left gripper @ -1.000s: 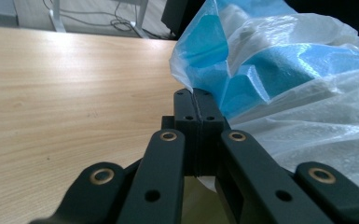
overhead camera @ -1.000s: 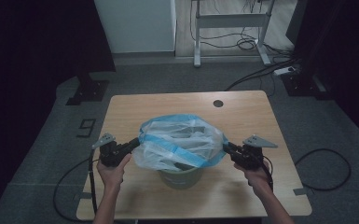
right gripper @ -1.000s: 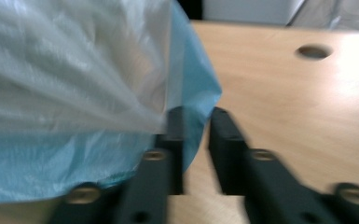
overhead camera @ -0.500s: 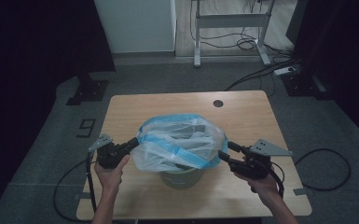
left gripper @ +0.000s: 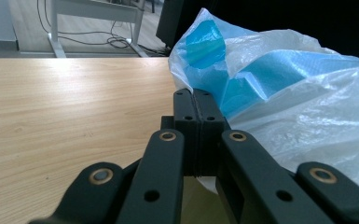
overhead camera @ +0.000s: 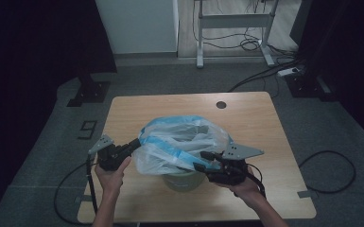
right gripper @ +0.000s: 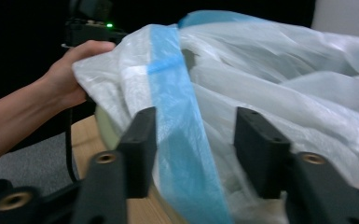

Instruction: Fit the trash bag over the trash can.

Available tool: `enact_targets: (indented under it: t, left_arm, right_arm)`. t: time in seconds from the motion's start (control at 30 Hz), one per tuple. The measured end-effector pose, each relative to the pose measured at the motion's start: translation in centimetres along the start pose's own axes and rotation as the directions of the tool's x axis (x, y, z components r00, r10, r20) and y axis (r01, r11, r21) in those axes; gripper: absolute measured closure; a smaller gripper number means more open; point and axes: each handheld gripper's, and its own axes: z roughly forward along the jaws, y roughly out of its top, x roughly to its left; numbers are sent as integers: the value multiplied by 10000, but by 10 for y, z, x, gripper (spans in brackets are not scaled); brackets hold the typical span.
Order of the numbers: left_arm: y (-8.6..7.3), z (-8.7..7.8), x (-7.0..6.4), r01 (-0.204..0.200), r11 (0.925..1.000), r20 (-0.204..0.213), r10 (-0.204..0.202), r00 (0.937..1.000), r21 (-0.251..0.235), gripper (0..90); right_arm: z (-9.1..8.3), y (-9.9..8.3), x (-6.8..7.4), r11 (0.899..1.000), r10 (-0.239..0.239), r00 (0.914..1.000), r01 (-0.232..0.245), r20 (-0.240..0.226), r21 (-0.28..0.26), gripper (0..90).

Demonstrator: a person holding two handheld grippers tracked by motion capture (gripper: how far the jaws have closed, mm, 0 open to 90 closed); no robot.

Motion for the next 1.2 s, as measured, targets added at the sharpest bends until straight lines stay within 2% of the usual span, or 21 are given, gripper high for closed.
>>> enact_targets:
  t: [0.1,0.17,0.27,0.33,0.53,0.63,0.87,1.0,1.2]
  left_arm:
    - [1,-1,-1,-32,10000,-24,32,10000,-22,891]
    - [1,-1,-1,-38,10000,-31,38,10000,-28,891]
    - [1,-3,-2,-65,10000,-33,65,10000,-45,890]
    - [1,-3,-2,-82,10000,-28,82,10000,-44,889]
    - [-1,-4,-2,-77,10000,-38,77,10000,4,888]
    - [-2,-5,0,-89,10000,11,89,10000,18,886]
    - [-5,-3,1,-75,9992,114,71,9999,403,877]
    - [-7,-2,1,-82,9981,252,67,9997,607,866]
    - [-12,-2,0,-63,9966,332,36,9994,827,867]
  right_arm:
    - [-2,0,9,9988,-450,9964,434,-725,-229,682]
    - [-3,-1,16,9977,-668,9920,653,-1072,-175,748]
    - [-4,-6,25,9959,-902,9871,883,-1321,-202,846]
    - [-4,-11,29,9947,-1018,9848,989,-1404,-279,866]
    - [1,-29,35,9942,-1074,9843,1054,-1399,-216,892]
    - [4,-40,38,9936,-1121,9814,1088,-1560,-291,893]
    - [21,-63,44,9907,-1235,9784,1311,-1655,360,893]
    - [27,-70,43,9839,-1549,9794,1648,-1298,693,893]
    - [34,-79,35,9837,-1333,9862,1437,-980,1082,893]
